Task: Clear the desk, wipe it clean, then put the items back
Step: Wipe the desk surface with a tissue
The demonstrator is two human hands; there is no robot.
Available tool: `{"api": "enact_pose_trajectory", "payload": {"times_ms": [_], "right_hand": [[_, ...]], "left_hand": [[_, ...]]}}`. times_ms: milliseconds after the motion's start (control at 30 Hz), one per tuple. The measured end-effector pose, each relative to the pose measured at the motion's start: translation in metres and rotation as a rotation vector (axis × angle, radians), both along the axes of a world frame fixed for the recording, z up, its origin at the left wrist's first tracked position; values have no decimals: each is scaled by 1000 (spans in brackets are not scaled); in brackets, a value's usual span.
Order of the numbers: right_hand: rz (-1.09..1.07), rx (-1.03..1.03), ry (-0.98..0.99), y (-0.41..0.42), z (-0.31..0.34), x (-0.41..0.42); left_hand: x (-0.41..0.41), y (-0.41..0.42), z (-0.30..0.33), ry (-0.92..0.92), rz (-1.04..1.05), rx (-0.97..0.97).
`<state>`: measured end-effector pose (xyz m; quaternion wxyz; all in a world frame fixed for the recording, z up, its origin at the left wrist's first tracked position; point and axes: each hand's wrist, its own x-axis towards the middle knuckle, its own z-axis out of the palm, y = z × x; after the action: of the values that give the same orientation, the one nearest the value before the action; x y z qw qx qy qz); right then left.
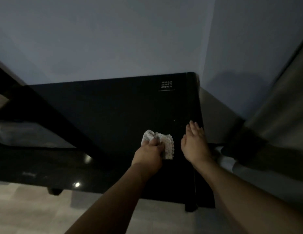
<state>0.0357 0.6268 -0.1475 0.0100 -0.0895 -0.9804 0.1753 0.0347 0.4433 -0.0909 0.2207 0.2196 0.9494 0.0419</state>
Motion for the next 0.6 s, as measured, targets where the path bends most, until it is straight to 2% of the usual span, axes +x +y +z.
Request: {"api": "enact_pose_trajectory", "payload": {"times_ms": [167, 267, 333, 467, 533, 600], "right_hand": [[-3, 14, -17, -1, -1, 2], [-14, 2, -25, -1, 0, 4], [-18, 5, -23, -3, 0, 6], [-10, -1, -81, -2, 4, 7], [1, -15, -96, -2, 5, 5], [-15, -23, -58, -2, 3, 5]], "left_hand": [[89, -6, -1, 75, 68, 47], [128, -17, 1, 45, 47, 34], [143, -26, 4, -39, 7, -12], [154, -34, 26, -402, 67, -93], [141, -37, 43, -311, 84, -90], [112, -37, 62, -92, 132, -31]]}}
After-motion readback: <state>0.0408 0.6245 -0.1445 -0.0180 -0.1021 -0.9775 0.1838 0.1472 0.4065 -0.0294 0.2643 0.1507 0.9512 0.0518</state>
